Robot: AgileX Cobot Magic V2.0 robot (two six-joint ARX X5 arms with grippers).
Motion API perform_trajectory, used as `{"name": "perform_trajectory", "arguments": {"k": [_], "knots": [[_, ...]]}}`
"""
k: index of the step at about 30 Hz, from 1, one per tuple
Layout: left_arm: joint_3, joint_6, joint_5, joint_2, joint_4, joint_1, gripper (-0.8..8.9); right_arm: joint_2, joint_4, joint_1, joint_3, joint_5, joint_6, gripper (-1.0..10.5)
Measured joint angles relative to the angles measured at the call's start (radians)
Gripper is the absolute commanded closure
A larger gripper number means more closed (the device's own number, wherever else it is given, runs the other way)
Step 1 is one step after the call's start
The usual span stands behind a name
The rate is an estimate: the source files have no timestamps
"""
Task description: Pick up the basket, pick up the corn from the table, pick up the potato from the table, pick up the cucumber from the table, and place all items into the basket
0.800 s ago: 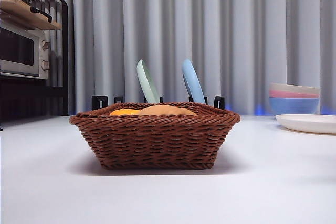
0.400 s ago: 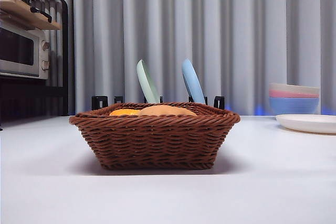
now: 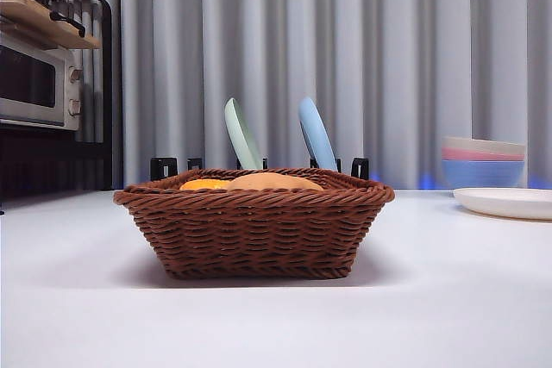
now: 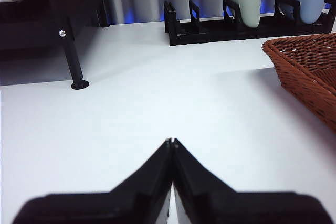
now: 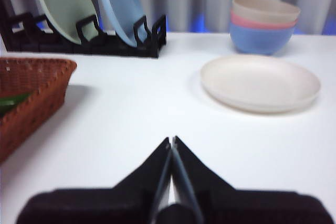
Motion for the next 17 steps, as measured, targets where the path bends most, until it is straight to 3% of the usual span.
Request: {"name": "perform_trajectory", "arguments": {"k": [17], "knots": [[0.000,0.000,0.000,0.000,0.000,0.000,8.17,-0.069,-0.132,-0.003,-0.021,0.001,0.031,9.5]]}}
